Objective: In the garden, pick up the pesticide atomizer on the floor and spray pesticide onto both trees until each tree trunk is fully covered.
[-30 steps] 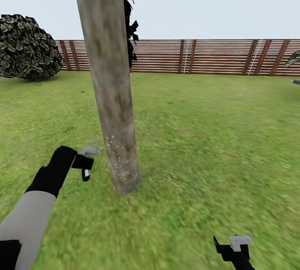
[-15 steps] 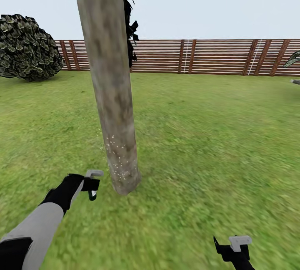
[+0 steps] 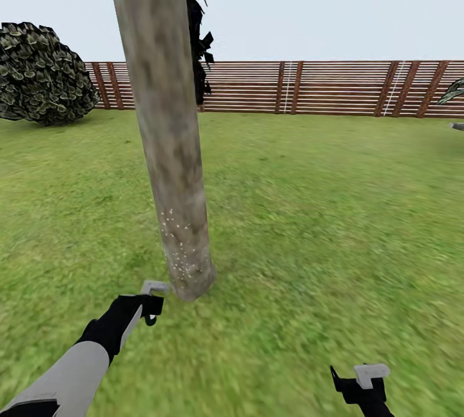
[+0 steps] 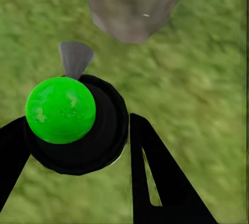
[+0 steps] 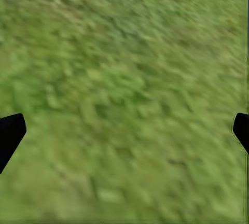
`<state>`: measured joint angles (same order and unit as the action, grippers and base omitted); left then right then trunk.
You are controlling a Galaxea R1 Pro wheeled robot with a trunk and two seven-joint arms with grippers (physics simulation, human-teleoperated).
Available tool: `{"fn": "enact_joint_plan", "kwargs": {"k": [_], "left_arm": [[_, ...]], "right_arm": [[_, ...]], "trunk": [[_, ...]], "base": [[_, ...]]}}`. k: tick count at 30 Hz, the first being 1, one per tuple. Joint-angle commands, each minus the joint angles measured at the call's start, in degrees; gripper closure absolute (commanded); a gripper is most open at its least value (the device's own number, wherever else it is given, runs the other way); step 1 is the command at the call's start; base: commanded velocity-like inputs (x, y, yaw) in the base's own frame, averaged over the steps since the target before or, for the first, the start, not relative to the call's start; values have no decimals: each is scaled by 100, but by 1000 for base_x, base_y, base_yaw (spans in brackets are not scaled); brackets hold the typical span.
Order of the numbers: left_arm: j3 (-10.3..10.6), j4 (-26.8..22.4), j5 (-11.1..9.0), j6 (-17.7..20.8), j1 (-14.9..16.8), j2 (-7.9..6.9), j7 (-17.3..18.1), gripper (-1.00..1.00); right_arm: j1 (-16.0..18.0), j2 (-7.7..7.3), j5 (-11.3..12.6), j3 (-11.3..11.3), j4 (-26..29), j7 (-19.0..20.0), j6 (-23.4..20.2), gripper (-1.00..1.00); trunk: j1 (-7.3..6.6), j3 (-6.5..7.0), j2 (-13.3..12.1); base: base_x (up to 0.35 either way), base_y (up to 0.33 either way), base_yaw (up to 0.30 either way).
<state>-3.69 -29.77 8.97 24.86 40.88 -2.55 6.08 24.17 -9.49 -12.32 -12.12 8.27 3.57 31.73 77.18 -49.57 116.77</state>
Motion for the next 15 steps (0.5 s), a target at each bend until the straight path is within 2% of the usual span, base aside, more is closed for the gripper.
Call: {"fn": "enact_joint_plan", "kwargs": {"k": [1,8,15], "left_arm": [[0,-1,-3,-3,0,3,0,100],[-5,-18,-137,0,-1,39,-1,100],[0,-23,-175,-6,-1,52,-1,100]], "right_arm": [[0,0,1,0,0,1,0,-100],[0,2,2,-1,-1,-11,0,-100],[0,84,-1,-1,-1,-14,0,-100]], "trunk": [[0,0,0],[0,-2,0],[0,-24,0]], "base": [[0,-248,0],[0,-268,7],[0,-272,197]]}}
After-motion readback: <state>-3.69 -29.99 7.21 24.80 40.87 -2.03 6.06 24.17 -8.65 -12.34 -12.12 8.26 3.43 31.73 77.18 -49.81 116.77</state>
